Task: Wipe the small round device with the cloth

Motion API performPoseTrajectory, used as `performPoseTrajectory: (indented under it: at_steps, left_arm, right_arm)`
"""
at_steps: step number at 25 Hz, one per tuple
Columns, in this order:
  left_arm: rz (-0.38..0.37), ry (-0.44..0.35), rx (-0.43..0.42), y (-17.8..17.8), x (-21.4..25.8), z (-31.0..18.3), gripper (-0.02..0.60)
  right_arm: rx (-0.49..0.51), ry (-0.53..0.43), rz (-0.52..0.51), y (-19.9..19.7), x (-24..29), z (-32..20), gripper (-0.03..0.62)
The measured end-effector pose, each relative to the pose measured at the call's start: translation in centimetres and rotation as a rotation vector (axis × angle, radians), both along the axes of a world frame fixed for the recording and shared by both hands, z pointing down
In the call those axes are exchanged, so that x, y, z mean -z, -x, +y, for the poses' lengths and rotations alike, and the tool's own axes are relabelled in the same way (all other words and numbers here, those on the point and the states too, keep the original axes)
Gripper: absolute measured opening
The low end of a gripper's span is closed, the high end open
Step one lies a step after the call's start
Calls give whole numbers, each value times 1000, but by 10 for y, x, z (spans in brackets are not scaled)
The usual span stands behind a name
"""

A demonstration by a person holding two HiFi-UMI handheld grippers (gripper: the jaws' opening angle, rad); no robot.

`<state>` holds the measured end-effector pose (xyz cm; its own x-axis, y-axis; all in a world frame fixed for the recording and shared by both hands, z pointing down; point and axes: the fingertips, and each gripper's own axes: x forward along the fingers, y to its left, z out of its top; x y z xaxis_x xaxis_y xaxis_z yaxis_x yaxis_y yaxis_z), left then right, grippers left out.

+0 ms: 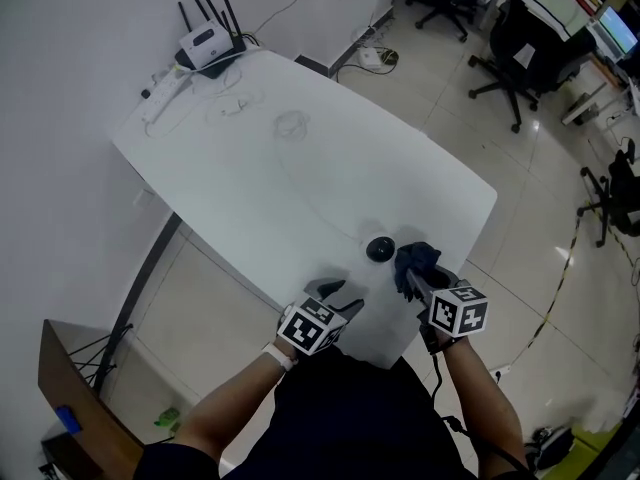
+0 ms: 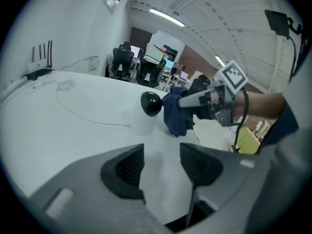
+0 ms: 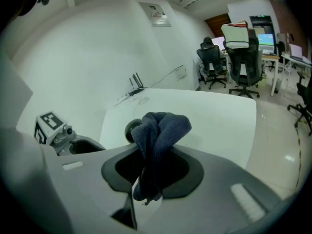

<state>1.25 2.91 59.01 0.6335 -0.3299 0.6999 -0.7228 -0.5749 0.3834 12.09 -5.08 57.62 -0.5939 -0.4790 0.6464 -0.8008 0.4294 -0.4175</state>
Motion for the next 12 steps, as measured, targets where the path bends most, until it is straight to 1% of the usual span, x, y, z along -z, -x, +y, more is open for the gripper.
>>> performPoseTrajectory:
  at_steps: [2, 4, 6, 7, 9, 10, 12]
  left_arm:
    - [7, 0, 4, -1, 5, -1, 230]
    - [11, 2, 13, -1, 8, 0, 230]
    - [15, 7, 23, 2, 6, 3, 230]
    - [17, 9, 29, 4, 6, 5, 230]
    - [18, 12, 42, 9, 4, 8, 230]
    - [18, 15, 51, 13, 3, 9, 230]
    - [19, 19, 69, 19, 1, 10, 230]
  right_arm:
    - [-48, 23, -29, -4, 4, -13, 95]
    - [-76, 40, -47, -3, 7, -25, 95]
    - [-80, 38, -43, 2, 12, -37, 96]
    - [-70, 20, -21, 5, 17, -44, 95]
    - [-3, -68, 72, 15, 32, -57, 97]
    - [57, -136, 140, 23, 41, -62, 97]
    - [223, -299, 300, 45, 60, -68, 97]
